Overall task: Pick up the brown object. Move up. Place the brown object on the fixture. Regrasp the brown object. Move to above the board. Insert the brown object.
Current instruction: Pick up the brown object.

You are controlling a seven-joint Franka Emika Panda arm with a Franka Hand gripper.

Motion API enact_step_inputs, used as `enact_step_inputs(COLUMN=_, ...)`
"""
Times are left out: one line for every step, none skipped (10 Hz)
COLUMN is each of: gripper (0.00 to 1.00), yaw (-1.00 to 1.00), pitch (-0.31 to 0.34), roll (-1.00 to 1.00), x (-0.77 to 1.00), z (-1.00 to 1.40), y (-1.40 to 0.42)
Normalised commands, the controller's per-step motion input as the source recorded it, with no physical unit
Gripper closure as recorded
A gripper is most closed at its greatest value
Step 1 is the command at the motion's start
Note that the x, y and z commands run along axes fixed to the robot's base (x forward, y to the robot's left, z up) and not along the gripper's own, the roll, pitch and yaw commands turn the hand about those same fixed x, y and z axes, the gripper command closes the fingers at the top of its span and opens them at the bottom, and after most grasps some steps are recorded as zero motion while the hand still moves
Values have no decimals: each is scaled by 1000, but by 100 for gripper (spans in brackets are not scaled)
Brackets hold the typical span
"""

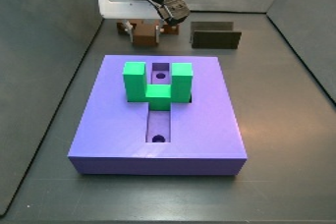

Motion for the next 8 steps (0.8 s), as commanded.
enact_step_inputs(gripper=100, yaw=0, pitch=0, roll=0, x=0, z=0, y=0)
enact_step_inputs(gripper=100, yaw=0, pitch=0, roll=0, x=0, z=0, y=0)
enact_step_inputs(gripper=100, yaw=0, pitch=0, roll=0, x=0, z=0, y=0)
enact_step_inputs(gripper=100, yaw=0, pitch=0, roll=0, x=0, z=0, y=0)
enact_step_inputs(gripper=100, yaw=0, pitch=0, roll=0, x=0, z=0, y=0)
enact_step_inputs(gripper=100, yaw=0, pitch=0, roll=0, x=0, z=0, y=0)
enact_step_inputs(gripper=100, yaw=0, pitch=0, roll=0, x=0, z=0, y=0)
enact_step_inputs(gripper=100, yaw=0, pitch=0, roll=0, x=0, z=0, y=0)
